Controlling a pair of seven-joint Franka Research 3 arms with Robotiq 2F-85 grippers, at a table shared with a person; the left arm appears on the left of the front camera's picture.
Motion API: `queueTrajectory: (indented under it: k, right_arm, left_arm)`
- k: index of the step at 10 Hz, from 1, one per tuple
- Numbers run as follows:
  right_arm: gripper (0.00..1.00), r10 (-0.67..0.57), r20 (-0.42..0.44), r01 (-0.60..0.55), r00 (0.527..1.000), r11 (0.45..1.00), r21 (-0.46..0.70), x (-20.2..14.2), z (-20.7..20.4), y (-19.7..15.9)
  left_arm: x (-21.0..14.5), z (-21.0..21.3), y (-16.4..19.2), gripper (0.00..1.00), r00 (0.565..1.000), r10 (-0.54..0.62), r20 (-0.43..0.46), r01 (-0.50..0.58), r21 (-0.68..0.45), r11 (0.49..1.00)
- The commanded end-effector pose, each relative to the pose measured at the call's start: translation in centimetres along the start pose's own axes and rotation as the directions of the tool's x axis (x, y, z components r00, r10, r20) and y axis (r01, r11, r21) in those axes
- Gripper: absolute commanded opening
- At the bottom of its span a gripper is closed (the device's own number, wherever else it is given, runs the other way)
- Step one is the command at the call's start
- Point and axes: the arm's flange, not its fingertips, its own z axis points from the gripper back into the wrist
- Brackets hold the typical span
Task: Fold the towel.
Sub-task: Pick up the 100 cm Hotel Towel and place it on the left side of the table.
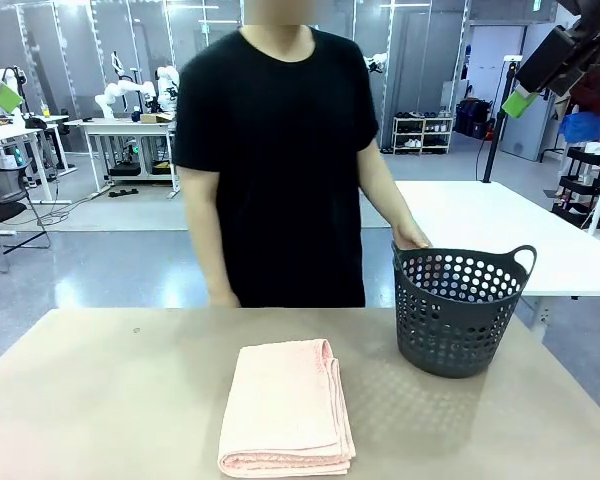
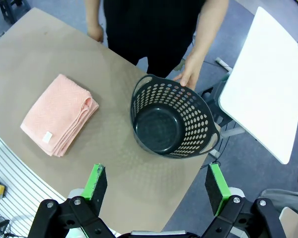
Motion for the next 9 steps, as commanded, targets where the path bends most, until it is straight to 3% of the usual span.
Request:
queueTrajectory:
  k: [1, 9]
  right_arm:
    - [1.00, -0.001, -0.002, 0.001, 1.000, 1.000, -0.002, -0.09, -0.13, -0.03]
    - [1.00, -0.001, -0.002, 0.001, 1.000, 1.000, -0.002, -0.09, -0.13, -0.03]
  left_arm:
    - [0.03, 0.26, 0.03, 1.00, 1.000, 0.002, 0.004, -0.002, 0.006, 1.000]
    - [0.03, 0.26, 0.03, 1.00, 1.000, 0.002, 0.004, -0.002, 0.006, 1.000]
